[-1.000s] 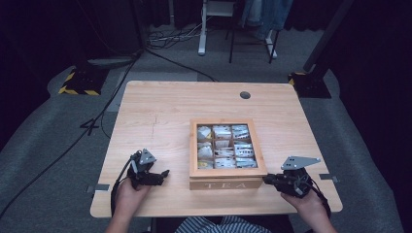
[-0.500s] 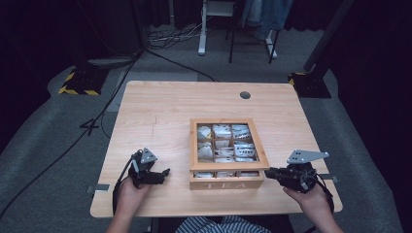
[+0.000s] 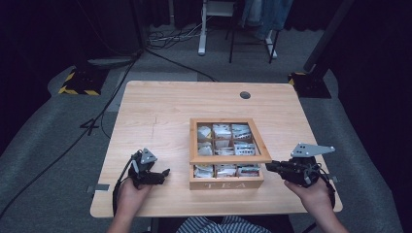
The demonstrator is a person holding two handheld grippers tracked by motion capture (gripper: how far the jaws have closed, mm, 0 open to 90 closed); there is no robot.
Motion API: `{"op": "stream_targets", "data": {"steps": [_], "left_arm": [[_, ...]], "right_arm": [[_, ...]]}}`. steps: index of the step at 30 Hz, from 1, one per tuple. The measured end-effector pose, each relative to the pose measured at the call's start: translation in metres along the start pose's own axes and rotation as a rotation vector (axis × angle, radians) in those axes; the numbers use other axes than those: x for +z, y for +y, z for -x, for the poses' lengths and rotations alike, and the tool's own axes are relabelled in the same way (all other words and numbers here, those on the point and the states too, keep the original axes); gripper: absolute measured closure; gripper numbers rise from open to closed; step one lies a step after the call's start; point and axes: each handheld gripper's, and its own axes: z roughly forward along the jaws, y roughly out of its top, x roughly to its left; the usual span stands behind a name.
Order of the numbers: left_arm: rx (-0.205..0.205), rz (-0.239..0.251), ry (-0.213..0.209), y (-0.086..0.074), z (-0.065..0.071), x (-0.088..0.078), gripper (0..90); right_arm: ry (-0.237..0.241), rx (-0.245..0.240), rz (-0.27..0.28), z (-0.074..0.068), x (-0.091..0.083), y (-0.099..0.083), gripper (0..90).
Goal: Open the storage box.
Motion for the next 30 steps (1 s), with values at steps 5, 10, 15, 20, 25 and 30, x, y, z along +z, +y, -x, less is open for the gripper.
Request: {"op": "stream_targets", "data": {"steps": [5,10,15,20,25,30], "left_arm": [[0.0,0.0,0.0,0.0,0.0,0.0,17.9],[0.0,0.0,0.0,0.0,0.0,0.0,17.9],[-0.009,0.003,0.009,0.0,0.002,0.0,18.3],[-0.007,0.0,0.016,0.001,0.003,-0.001,24.1],[-0.016,-0.007,0.013,0.002,0.003,-0.002,26.7],[-0.042,0.006,0.013,0.002,0.002,-0.005,30.7]], "right_arm": [[0.0,0.006,0.016,0.001,0.0,0.006,84.2],[-0.009,0.009,0.033,0.003,-0.001,0.013,84.2],[-0.016,0.001,0.051,0.005,-0.002,0.019,84.2],[-0.021,0.002,0.054,0.006,0.0,0.023,84.2],[-0.032,-0.003,0.058,0.008,0.0,0.03,84.3],[-0.028,0.005,0.069,0.011,0.0,0.035,84.2]]}}
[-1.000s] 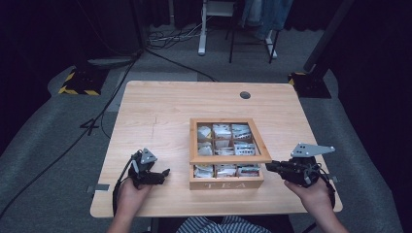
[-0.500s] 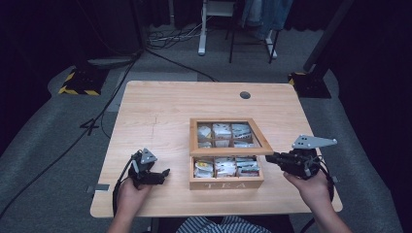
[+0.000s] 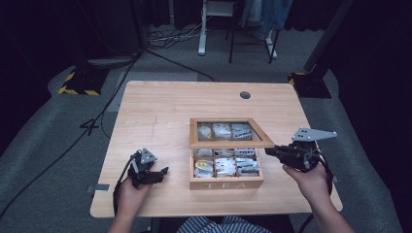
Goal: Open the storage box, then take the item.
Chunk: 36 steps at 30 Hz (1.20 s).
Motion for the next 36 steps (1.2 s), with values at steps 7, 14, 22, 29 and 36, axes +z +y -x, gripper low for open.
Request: {"op": "stream_targets", "data": {"steps": [7,14,22,29,36], "left_arm": [[-0.045,0.035,-0.041,0.002,-0.006,-0.005,30.6],[0.014,0.041,-0.052,0.017,0.003,-0.013,30.1],[0.045,0.058,-0.106,0.028,0.013,-0.034,31.2],[0.064,0.083,-0.195,0.04,0.022,-0.054,33.6],[0.083,0.101,-0.242,0.056,0.036,-0.072,38.3]], "right_arm": [[0.001,0.01,0.002,0.003,0.002,0.004,84.2],[0.001,0.007,0.009,0.005,0.002,0.009,84.2],[0.005,0.014,0.021,0.006,0.002,0.01,84.1],[0.01,0.024,0.034,0.008,0.002,0.013,84.0],[0.013,0.023,0.033,0.009,0.002,0.013,83.9]]}}
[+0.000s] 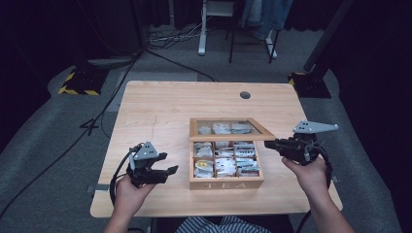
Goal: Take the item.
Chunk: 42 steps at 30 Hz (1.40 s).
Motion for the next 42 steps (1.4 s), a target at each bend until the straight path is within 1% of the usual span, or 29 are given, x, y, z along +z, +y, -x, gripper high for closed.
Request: {"op": "stream_targets", "data": {"steps": [1,4,6,7,9,14,20,23,27,30,32,34,36,37,39,42], "left_arm": [[-0.008,0.011,-0.008,0.003,0.001,-0.002,38.3],[-0.003,0.035,-0.046,0.01,0.006,-0.005,38.4],[0.031,0.03,-0.053,0.015,0.012,-0.003,38.4],[0.03,0.027,-0.058,0.017,0.015,-0.002,38.4],[0.051,0.021,-0.064,0.022,0.022,0.001,38.4],[0.101,0.019,-0.098,0.036,0.039,0.01,38.4],[0.137,0.004,-0.171,0.047,0.057,0.026,39.8],[0.156,-0.008,-0.19,0.052,0.064,0.035,40.4],[0.167,-0.014,-0.202,0.057,0.069,0.045,40.6],[0.185,0.006,-0.209,0.06,0.073,0.05,43.3],[0.181,0.008,-0.222,0.063,0.074,0.057,43.5],[0.185,0.003,-0.225,0.064,0.075,0.062,45.2],[0.185,-0.01,-0.238,0.066,0.075,0.072,46.5],[0.185,-0.01,-0.238,0.066,0.075,0.072,47.7],[0.178,-0.023,-0.247,0.066,0.074,0.084,49.0],[0.17,-0.041,-0.27,0.067,0.072,0.095,51.0]], "right_arm": [[0.0,0.0,0.001,0.0,0.0,0.0,83.9],[0.002,0.005,0.007,0.0,-0.001,0.0,83.9],[0.002,0.005,0.009,0.0,-0.001,0.001,83.9],[0.002,0.007,0.009,0.001,-0.001,0.001,83.8],[0.002,0.006,0.009,0.0,-0.001,0.002,83.8],[0.003,0.005,0.02,0.0,-0.003,0.004,83.9],[0.007,0.003,0.028,0.0,-0.003,0.005,83.8],[0.009,0.001,0.029,0.0,-0.004,0.006,83.9],[0.008,-0.002,0.031,-0.001,-0.004,0.006,83.8],[0.01,-0.002,0.034,-0.001,-0.004,0.007,83.8],[0.008,-0.001,0.035,-0.001,-0.004,0.007,83.8],[0.01,-0.002,0.036,-0.001,-0.004,0.007,83.8],[0.009,-0.002,0.035,0.0,-0.004,0.007,83.8],[0.01,-0.003,0.034,0.0,-0.004,0.007,83.8],[0.01,-0.002,0.035,0.0,-0.004,0.007,83.8],[0.012,-0.006,0.036,0.0,-0.004,0.007,83.8]]}}
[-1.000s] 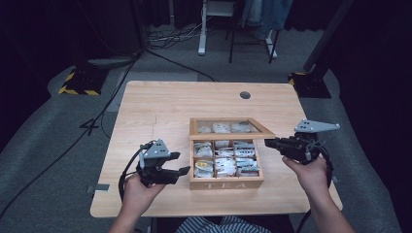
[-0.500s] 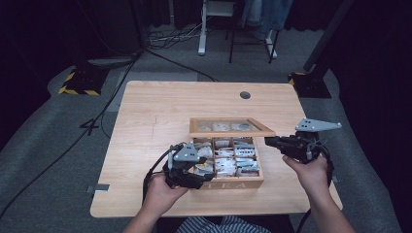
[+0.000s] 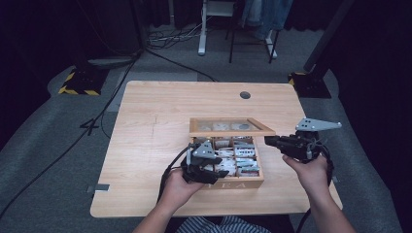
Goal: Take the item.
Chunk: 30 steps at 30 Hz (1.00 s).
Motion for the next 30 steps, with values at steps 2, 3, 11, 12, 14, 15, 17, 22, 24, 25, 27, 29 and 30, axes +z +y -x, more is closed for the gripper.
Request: {"op": "stream_targets", "data": {"steps": [2,3,11,12,14,15,17,22,24,25,27,29,30], "left_arm": [[-0.013,-0.001,-0.007,0.0,-0.002,0.005,52.4],[-0.008,-0.005,-0.003,0.0,-0.002,0.007,52.7],[-0.03,-0.015,-0.015,-0.004,-0.008,0.02,58.9],[-0.03,-0.021,-0.012,-0.004,-0.007,0.022,59.5],[-0.025,-0.033,-0.007,-0.004,-0.006,0.024,61.8],[-0.023,-0.041,0.001,-0.004,-0.005,0.025,63.8],[-0.029,-0.067,0.016,-0.003,-0.005,0.027,69.6],[-0.025,-0.102,0.023,-0.003,-0.004,0.033,72.2],[-0.041,-0.107,0.033,-0.004,-0.005,0.034,73.6],[-0.044,-0.111,0.037,-0.005,-0.007,0.034,74.5],[-0.047,-0.12,0.025,-0.006,-0.009,0.035,76.4],[-0.049,-0.127,0.019,-0.006,-0.008,0.037,78.7],[-0.042,-0.131,0.018,-0.007,-0.008,0.038,79.7]], "right_arm": [[0.002,-0.001,0.0,0.0,0.001,0.0,83.8],[0.004,-0.003,-0.001,0.0,0.001,0.0,83.8],[0.01,-0.024,-0.008,-0.003,0.004,0.001,83.8],[0.01,-0.024,-0.007,-0.003,0.004,0.0,83.8],[0.014,-0.024,-0.007,-0.002,0.004,0.0,83.8],[0.014,-0.024,-0.007,-0.002,0.004,0.0,83.8],[0.013,-0.025,-0.007,-0.002,0.004,0.001,83.8],[0.011,-0.028,-0.007,-0.003,0.004,0.0,83.8],[0.01,-0.028,-0.007,-0.003,0.005,0.0,83.8],[0.011,-0.027,-0.006,-0.003,0.005,0.0,83.8],[0.011,-0.026,-0.006,-0.003,0.005,0.0,83.8],[0.013,-0.027,-0.006,-0.002,0.005,0.0,83.8],[0.014,-0.027,-0.006,-0.002,0.005,0.0,83.8]]}}
